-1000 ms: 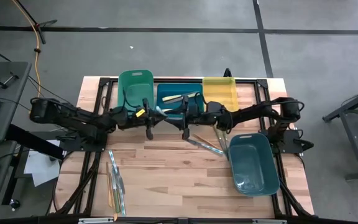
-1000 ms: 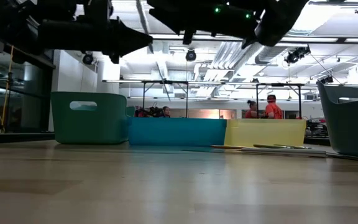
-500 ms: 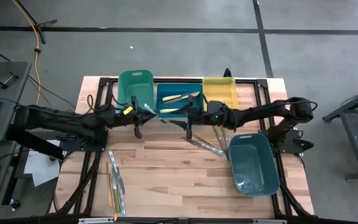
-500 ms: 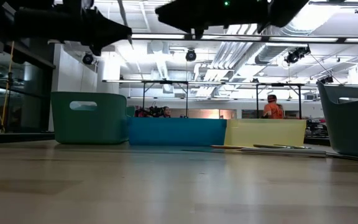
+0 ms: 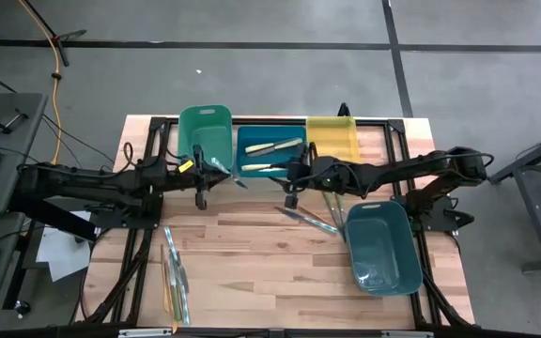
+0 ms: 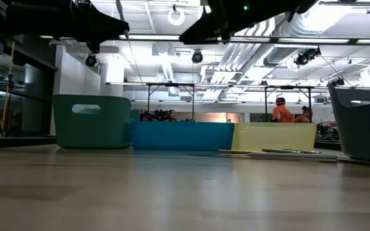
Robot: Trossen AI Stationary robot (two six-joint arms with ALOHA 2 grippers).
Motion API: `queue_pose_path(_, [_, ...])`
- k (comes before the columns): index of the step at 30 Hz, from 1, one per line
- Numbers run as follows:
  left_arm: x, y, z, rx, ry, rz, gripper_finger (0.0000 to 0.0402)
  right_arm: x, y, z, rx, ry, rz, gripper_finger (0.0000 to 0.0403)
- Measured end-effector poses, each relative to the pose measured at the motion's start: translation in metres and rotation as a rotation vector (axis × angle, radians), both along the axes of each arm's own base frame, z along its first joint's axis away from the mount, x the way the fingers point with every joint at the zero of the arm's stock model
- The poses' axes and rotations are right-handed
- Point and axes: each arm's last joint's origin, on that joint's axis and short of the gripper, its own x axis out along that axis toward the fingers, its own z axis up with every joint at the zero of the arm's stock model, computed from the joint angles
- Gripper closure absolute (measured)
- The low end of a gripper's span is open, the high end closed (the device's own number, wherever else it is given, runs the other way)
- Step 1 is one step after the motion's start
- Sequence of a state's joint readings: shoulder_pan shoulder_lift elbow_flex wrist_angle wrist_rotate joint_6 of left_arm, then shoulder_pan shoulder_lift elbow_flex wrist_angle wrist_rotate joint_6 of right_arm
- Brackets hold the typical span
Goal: Sort silverware by color (type)
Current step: Put the blue knife into the green bin
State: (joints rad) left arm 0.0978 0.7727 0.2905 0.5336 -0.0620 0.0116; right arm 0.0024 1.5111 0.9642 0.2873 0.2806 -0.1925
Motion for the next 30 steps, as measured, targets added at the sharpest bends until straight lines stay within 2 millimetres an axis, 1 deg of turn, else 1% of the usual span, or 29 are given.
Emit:
queue_pose_path(9, [0.0,0.0,0.0,0.004,0.0,0.0,0.0381,-0.0058,0.0034,-0.0012,-0.029,0.056,-0.101,0.0251])
queue_pose_path(30, [-0.0001,0.0005,0.0029,0.02,-0.023,0.019,0.0381,-0.006,0.0022,-0.0017,0.011,0.045,-0.128,0.0251])
